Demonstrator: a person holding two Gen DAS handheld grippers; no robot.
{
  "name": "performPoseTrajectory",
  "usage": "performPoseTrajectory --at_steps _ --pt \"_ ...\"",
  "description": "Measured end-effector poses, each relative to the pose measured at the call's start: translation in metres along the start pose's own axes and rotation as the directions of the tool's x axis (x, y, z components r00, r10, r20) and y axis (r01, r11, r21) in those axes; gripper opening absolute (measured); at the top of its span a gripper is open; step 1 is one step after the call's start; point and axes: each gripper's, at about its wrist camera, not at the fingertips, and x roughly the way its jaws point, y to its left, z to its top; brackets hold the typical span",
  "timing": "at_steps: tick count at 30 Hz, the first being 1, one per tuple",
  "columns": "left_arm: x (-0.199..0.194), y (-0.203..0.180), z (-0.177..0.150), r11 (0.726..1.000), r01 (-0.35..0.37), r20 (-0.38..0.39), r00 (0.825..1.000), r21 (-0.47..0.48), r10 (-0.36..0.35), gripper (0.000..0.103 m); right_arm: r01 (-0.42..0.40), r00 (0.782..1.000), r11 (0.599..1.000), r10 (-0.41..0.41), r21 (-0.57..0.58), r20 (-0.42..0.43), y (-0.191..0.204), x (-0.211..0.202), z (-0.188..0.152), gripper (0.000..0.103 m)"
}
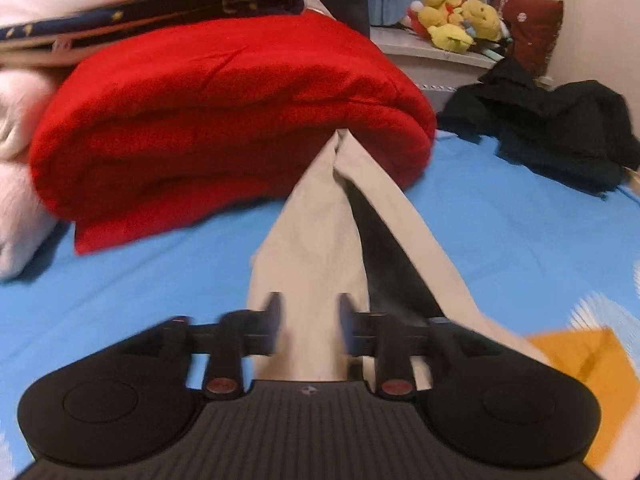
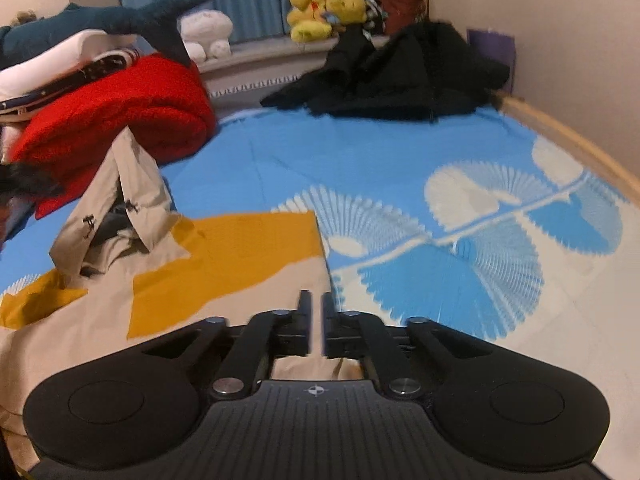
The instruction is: Fold large clothes
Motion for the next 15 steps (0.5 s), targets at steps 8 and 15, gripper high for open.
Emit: performPoseTrajectory --at_steps 8,15 --pt "0.086 -0.013 0.033 0.995 -0.050 -0.029 0.998 -0.085 0.047 0.077 0.006 1.000 0.999 -0.008 -0.046 -0.029 0.009 0.010 -0.010 0.029" --pt "0.099 -0.021 0.039 0.998 -0.055 -0.051 0.997 -0.022 0.054 0.005 -0.008 0.999 0.999 0.006 -0.036 -0.045 0.012 0.013 -0.010 0.029"
